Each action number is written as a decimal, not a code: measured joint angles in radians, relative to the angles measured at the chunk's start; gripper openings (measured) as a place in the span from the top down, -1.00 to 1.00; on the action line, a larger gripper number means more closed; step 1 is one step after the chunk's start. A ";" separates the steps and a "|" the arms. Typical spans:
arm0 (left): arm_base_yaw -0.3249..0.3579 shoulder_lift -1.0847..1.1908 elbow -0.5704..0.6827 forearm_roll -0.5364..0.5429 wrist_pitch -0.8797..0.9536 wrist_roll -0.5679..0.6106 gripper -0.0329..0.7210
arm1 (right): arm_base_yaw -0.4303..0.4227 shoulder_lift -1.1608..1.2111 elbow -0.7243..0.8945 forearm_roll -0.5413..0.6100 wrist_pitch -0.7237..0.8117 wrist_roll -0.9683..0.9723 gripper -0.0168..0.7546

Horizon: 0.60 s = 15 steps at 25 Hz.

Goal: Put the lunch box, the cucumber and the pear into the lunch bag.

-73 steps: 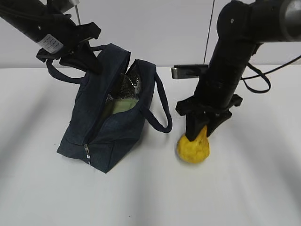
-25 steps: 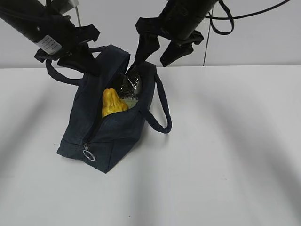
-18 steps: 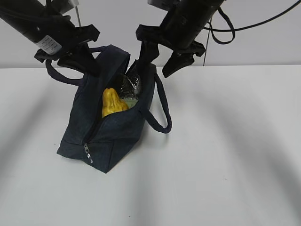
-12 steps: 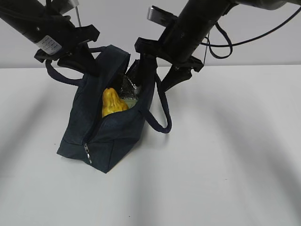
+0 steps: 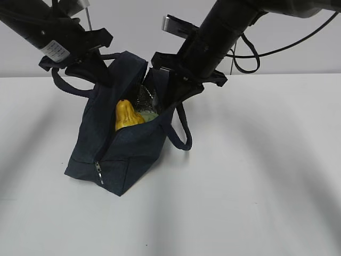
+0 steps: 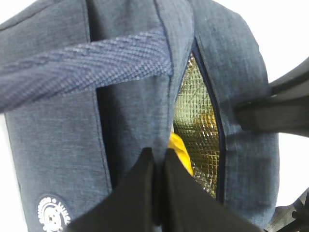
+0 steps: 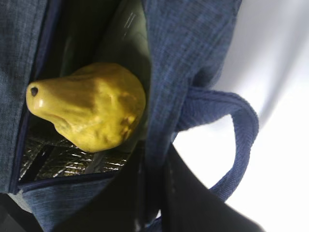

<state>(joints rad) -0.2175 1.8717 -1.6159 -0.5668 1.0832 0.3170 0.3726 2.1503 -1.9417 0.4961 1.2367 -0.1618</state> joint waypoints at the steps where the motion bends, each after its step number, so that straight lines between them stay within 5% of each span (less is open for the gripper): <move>1: 0.000 0.000 0.000 -0.001 0.000 0.001 0.90 | 0.000 0.000 0.001 -0.002 0.000 -0.011 0.93; 8: -0.036 0.000 0.000 -0.060 0.023 0.001 0.90 | 0.000 -0.050 0.007 -0.135 0.000 -0.026 0.97; 15: -0.189 0.000 0.000 -0.109 -0.046 0.003 0.90 | -0.002 -0.185 0.009 -0.326 0.028 -0.020 0.97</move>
<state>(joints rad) -0.4064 1.8717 -1.6159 -0.6757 1.0375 0.3200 0.3705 1.9652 -1.9328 0.1706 1.2652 -0.1814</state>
